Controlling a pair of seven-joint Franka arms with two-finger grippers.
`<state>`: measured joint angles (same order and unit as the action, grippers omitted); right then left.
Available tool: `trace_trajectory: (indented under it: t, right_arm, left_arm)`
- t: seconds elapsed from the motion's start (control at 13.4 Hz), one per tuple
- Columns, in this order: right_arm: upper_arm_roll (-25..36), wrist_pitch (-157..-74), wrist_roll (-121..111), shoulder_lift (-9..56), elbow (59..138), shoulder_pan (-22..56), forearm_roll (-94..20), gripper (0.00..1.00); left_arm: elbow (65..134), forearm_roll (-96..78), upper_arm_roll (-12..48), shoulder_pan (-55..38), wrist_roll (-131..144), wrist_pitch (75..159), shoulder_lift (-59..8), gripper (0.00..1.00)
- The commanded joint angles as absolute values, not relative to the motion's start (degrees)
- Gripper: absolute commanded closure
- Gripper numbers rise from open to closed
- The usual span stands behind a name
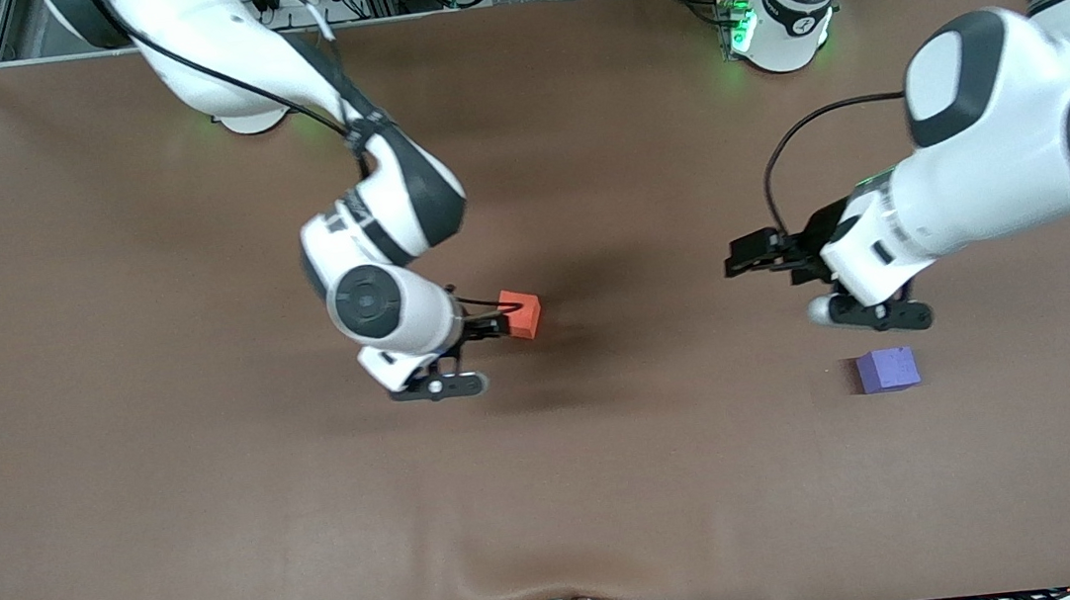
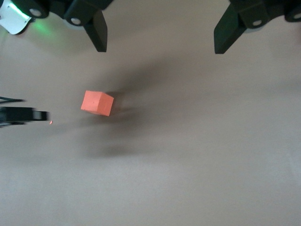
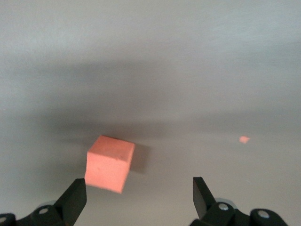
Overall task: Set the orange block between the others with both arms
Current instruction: 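Set down the orange cube with the right gripper while the left gripper approaches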
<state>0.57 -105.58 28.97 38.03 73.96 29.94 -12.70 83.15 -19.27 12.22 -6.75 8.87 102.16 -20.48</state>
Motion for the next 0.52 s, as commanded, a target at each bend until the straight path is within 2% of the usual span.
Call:
trace_trajectory:
  t: [0.0,0.22,0.45]
  right_arm:
    - [-0.4,-98.0,29.2,30.5,74.9,25.4,-12.0,0.00]
    - [-0.4,-90.0,28.8,25.0,75.1,22.0,-8.8,0.00]
    - [-0.4,-84.7,28.5,20.7,75.1,18.1,-8.8,0.00]
  left_arm:
    - [82.1,-19.4,12.0,-10.4,10.7,104.9,-24.2,0.00]
    - [81.7,-19.0,11.6,-15.5,15.7,113.3,-28.7,0.00]
    - [81.6,-18.9,11.6,-19.6,21.7,117.7,-32.7,0.00]
